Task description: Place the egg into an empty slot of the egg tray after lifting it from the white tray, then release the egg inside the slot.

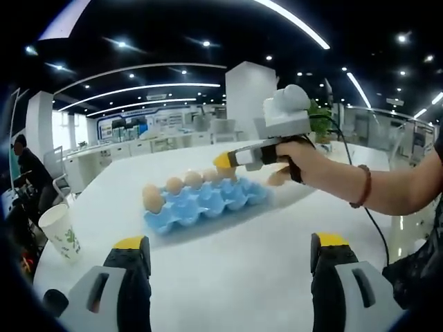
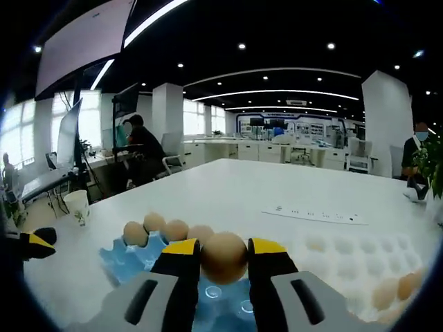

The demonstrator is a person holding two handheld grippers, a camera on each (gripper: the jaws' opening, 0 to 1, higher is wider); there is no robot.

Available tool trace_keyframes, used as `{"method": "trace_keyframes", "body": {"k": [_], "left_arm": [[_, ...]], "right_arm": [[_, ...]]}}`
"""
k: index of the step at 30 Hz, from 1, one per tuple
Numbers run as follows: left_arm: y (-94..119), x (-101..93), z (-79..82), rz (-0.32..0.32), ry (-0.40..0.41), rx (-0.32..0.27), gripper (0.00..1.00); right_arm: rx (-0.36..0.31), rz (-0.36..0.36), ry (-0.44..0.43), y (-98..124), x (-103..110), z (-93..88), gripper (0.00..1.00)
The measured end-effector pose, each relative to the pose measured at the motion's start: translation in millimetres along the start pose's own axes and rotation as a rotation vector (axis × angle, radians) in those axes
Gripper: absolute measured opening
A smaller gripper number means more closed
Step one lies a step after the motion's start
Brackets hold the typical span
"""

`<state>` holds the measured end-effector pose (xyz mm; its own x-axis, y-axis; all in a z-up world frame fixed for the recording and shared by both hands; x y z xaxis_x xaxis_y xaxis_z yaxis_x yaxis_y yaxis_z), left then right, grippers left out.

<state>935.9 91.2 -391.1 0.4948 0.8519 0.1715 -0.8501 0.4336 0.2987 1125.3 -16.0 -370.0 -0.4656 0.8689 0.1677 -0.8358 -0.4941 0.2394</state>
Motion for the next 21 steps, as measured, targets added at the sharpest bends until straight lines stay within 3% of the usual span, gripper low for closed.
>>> {"method": "trace_keyframes", "body": {"k": [12, 21], "left_arm": [[0.6, -0.1, -0.2, -0.001, 0.005, 0.003, 0.98], [-0.1, 2.0, 0.4, -0.001, 0.006, 0.003, 0.98]], "right_arm": [[0.016, 0.083, 0.024, -19.5, 38.5, -2.3, 0.28], [0.037, 0.137, 0.034, -32.6, 55.6, -7.3, 0.28]]}}
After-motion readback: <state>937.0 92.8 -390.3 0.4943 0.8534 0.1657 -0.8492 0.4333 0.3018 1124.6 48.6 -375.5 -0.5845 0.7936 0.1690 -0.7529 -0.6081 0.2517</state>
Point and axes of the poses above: the point that each gripper's makers call its tool centre point, and the gripper's own axes: y roughly backward along the fingers, x roughly to its left, z roughly out of its top, the point moved 3 cm from there along y, roughly backward along the fingers, and after that the axes turned 10 degrees about -y, right-handed, at the moved point
